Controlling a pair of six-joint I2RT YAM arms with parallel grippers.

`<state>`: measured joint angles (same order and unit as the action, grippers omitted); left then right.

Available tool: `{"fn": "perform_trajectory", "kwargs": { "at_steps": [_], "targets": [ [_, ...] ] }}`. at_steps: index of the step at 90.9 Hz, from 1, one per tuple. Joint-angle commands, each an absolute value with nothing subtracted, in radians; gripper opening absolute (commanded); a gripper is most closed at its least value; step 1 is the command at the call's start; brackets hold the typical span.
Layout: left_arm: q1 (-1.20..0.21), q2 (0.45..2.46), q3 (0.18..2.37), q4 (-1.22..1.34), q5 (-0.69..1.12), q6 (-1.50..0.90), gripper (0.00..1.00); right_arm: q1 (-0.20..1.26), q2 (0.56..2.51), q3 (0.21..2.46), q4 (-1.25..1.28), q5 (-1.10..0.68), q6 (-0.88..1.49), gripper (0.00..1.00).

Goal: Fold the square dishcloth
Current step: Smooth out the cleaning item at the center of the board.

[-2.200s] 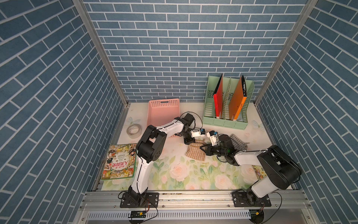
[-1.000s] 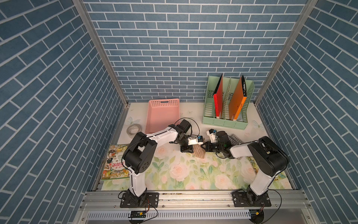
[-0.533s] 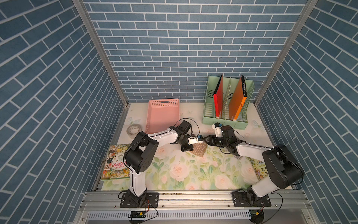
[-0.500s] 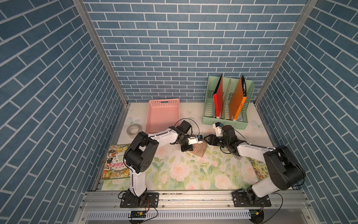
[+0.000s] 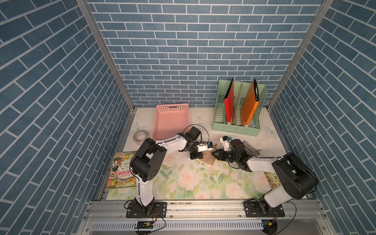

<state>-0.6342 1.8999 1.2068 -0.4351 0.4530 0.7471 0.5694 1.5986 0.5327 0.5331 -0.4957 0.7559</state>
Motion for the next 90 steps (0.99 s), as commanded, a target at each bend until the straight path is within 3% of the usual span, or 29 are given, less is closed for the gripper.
{"fn": "perform_trajectory", "kwargs": {
  "at_steps": [1, 22, 31, 41, 51, 73, 90],
  "targets": [
    [-0.632, 1.879, 1.213, -0.457, 0.458, 0.738, 0.34, 0.569, 1.672, 0.575, 0.612, -0.545, 0.788, 0.09],
    [-0.617, 1.865, 1.260, -0.557, 0.493, 0.776, 0.38, 0.560, 1.862, 0.648, 0.647, -0.548, 0.807, 0.07],
    [-0.587, 1.860, 1.357, -0.702, 0.573, 0.836, 0.43, 0.560, 1.871, 0.640, 0.646, -0.540, 0.805, 0.06],
    [-0.547, 1.904, 1.467, -0.676, 0.624, 0.772, 0.42, 0.559, 1.857, 0.628, 0.648, -0.538, 0.803, 0.05],
    [-0.561, 1.970, 1.493, -0.556, 0.558, 0.658, 0.36, 0.560, 1.844, 0.625, 0.639, -0.538, 0.797, 0.05],
    [-0.595, 2.058, 1.460, -0.495, 0.494, 0.650, 0.36, 0.560, 1.818, 0.621, 0.614, -0.540, 0.778, 0.05],
    [-0.599, 2.108, 1.456, -0.407, 0.322, 0.615, 0.32, 0.560, 1.776, 0.624, 0.585, -0.531, 0.772, 0.05]
  ]
}}
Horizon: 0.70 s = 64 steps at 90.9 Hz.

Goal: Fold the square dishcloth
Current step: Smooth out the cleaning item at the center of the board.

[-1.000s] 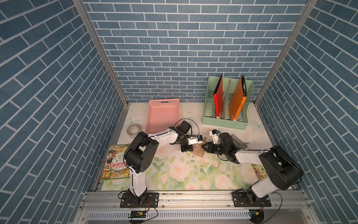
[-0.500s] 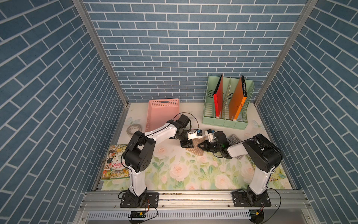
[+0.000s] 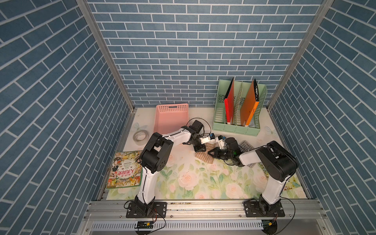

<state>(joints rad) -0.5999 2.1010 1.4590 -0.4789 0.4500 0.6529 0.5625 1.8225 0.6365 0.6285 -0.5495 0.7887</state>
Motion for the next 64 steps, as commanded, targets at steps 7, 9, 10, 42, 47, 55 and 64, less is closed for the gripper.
{"fn": "perform_trajectory", "kwargs": {
  "at_steps": [7, 9, 10, 42, 47, 55, 64],
  "targets": [
    [-0.598, 2.110, 1.449, -0.371, 0.282, 0.597, 0.31, 0.560, 1.743, 0.612, 0.575, -0.525, 0.772, 0.05],
    [-0.598, 2.107, 1.443, -0.363, 0.276, 0.596, 0.31, 0.561, 1.732, 0.604, 0.573, -0.521, 0.773, 0.05],
    [-0.598, 2.105, 1.440, -0.362, 0.276, 0.596, 0.31, 0.561, 1.724, 0.600, 0.574, -0.520, 0.775, 0.05],
    [-0.601, 2.082, 1.408, -0.408, 0.339, 0.633, 0.31, 0.671, 1.541, 0.476, 0.633, -0.428, 0.848, 0.04],
    [-0.600, 2.082, 1.408, -0.415, 0.341, 0.635, 0.31, 0.672, 1.586, 0.476, 0.651, -0.428, 0.851, 0.04],
    [-0.601, 2.071, 1.397, -0.416, 0.346, 0.638, 0.31, 0.667, 1.662, 0.490, 0.671, -0.431, 0.851, 0.04],
    [-0.600, 2.051, 1.383, -0.410, 0.352, 0.642, 0.31, 0.637, 1.752, 0.485, 0.699, -0.442, 0.858, 0.02]
  ]
}}
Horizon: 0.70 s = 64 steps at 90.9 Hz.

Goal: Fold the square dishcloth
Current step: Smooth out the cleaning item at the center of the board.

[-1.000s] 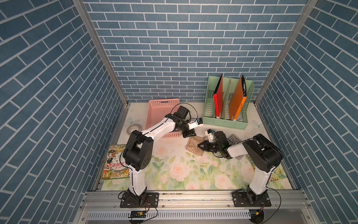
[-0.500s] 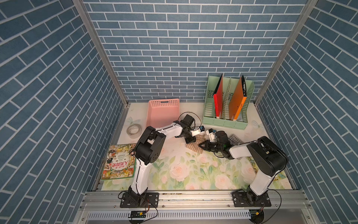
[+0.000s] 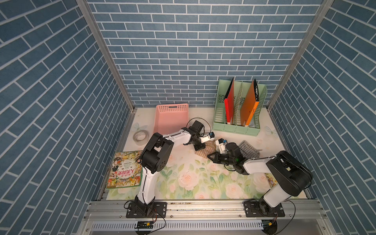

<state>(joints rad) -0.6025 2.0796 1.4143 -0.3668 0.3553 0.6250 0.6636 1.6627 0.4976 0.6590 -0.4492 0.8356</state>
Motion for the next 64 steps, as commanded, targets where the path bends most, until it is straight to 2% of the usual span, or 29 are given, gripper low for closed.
{"fn": "perform_trajectory", "kwargs": {
  "at_steps": [1, 12, 29, 37, 49, 64],
  "targets": [
    [-0.600, 2.049, 1.383, -0.411, 0.354, 0.642, 0.31, 0.633, 1.758, 0.483, 0.708, -0.445, 0.859, 0.02],
    [-0.601, 2.025, 1.385, -0.421, 0.369, 0.641, 0.32, 0.641, 1.718, 0.450, 0.733, -0.440, 0.875, 0.01],
    [-0.599, 1.959, 1.388, -0.434, 0.390, 0.632, 0.36, 0.722, 1.582, 0.523, 0.603, -0.369, 0.851, 0.02],
    [-0.592, 1.908, 1.395, -0.424, 0.386, 0.602, 0.44, 0.730, 1.614, 0.571, 0.605, -0.369, 0.854, 0.02],
    [-0.562, 1.840, 1.423, -0.424, 0.357, 0.546, 0.51, 0.733, 1.760, 0.653, 0.655, -0.397, 0.872, 0.02],
    [-0.491, 1.698, 1.371, -0.428, 0.345, 0.488, 0.75, 0.730, 1.916, 0.741, 0.638, -0.402, 0.866, 0.02]
  ]
}}
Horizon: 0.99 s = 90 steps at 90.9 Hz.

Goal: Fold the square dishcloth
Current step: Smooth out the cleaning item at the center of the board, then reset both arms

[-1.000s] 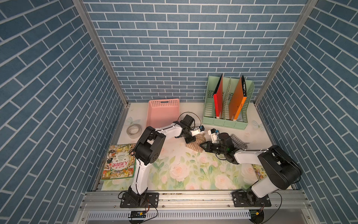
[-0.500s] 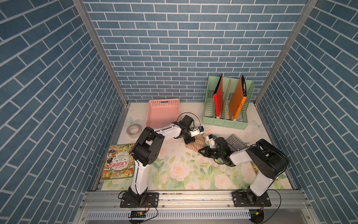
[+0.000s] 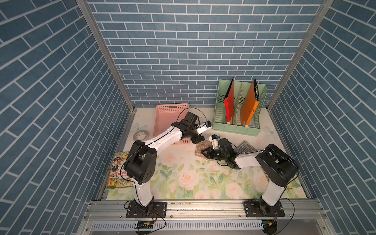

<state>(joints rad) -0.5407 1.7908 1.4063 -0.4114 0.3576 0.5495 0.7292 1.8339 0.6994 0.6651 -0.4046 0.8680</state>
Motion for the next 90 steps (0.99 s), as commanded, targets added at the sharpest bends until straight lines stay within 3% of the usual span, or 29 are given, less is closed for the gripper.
{"fn": "perform_trajectory", "kwargs": {
  "at_steps": [1, 7, 11, 15, 22, 27, 39, 46, 61, 69, 90],
  "targets": [
    [-0.484, 1.683, 1.361, -0.423, 0.345, 0.484, 0.76, 0.729, 1.921, 0.744, 0.634, -0.402, 0.864, 0.02],
    [-0.437, 1.606, 1.286, -0.380, 0.341, 0.457, 0.85, 0.726, 1.915, 0.752, 0.591, -0.389, 0.840, 0.09],
    [-0.402, 1.558, 1.233, -0.349, 0.338, 0.430, 0.89, 0.727, 1.864, 0.756, 0.529, -0.361, 0.809, 0.22],
    [-0.367, 1.511, 1.185, -0.322, 0.330, 0.401, 0.93, 0.730, 1.790, 0.760, 0.458, -0.319, 0.763, 0.39],
    [-0.307, 1.433, 1.104, -0.249, 0.308, 0.340, 1.00, 0.735, 1.617, 0.785, 0.307, -0.203, 0.675, 0.81],
    [-0.265, 1.388, 1.047, -0.206, 0.301, 0.304, 1.00, 0.730, 1.509, 0.811, 0.193, -0.120, 0.612, 0.98],
    [-0.195, 1.304, 0.896, -0.072, 0.255, 0.229, 1.00, 0.665, 1.315, 0.849, -0.006, 0.114, 0.515, 0.99],
    [-0.162, 1.254, 0.775, 0.060, 0.234, 0.195, 1.00, 0.638, 1.182, 0.771, 0.020, 0.384, 0.441, 1.00],
    [-0.143, 1.209, 0.534, 0.379, 0.098, 0.158, 1.00, 0.612, 0.941, 0.366, 0.568, 0.797, 0.151, 1.00],
    [-0.130, 1.220, 0.419, 0.577, 0.033, 0.130, 1.00, 0.548, 0.882, 0.214, 0.811, 0.831, 0.096, 1.00],
    [-0.126, 1.337, 0.246, 1.007, -0.076, 0.109, 1.00, 0.323, 1.039, 0.192, 0.883, 0.724, 0.147, 0.99]
  ]
}}
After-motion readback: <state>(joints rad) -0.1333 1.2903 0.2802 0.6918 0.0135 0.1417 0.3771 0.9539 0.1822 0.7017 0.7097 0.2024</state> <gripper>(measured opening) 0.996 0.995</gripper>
